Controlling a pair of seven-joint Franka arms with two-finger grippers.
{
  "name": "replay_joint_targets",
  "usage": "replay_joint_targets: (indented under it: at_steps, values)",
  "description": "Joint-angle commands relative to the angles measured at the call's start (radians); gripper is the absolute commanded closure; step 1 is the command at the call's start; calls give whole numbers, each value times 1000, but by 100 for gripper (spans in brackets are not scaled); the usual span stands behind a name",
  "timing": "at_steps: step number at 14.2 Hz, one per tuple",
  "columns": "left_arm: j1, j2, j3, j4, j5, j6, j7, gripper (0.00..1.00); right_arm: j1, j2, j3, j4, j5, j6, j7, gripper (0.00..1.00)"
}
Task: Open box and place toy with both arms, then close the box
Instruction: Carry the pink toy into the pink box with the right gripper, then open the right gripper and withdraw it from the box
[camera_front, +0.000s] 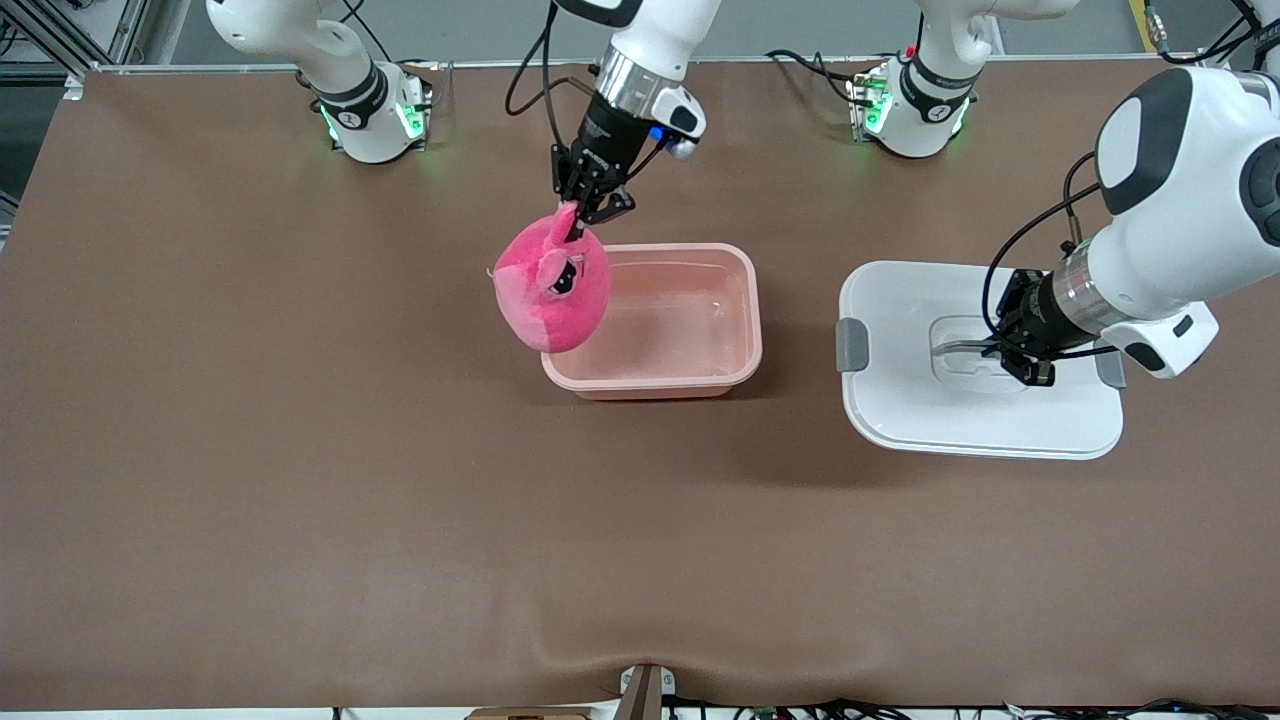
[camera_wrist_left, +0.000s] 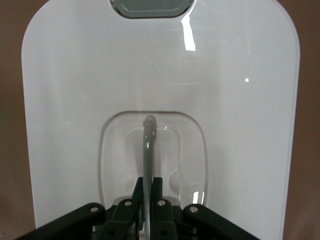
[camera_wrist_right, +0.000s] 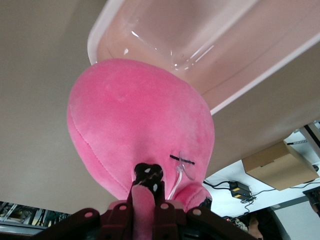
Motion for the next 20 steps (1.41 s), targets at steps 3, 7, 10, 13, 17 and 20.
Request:
replay_joint_targets:
  at_steps: [3, 7, 10, 13, 17, 20]
  values:
    - [21, -34, -9, -28, -20, -12, 35, 100, 7, 42, -12, -3, -36, -2, -10, 100]
    - [25, -34, -9, -30, -20, -14, 33, 100, 13, 72, -11, 1, -56, 7, -9, 100]
    - [24, -34, -9, -30, -20, -14, 33, 100, 19, 94, -11, 33, -55, 19, -6, 49]
    - [24, -34, -9, -30, -20, -14, 33, 100, 28, 97, -11, 98, -41, 7, -7, 0]
    - [24, -34, -9, -30, -20, -18, 35, 100, 39, 86, -12, 168, -35, -27, -10, 0]
    - [24, -34, -9, -35, -20, -20, 35, 100, 7, 70, -20, 176, -32, -48, -9, 0]
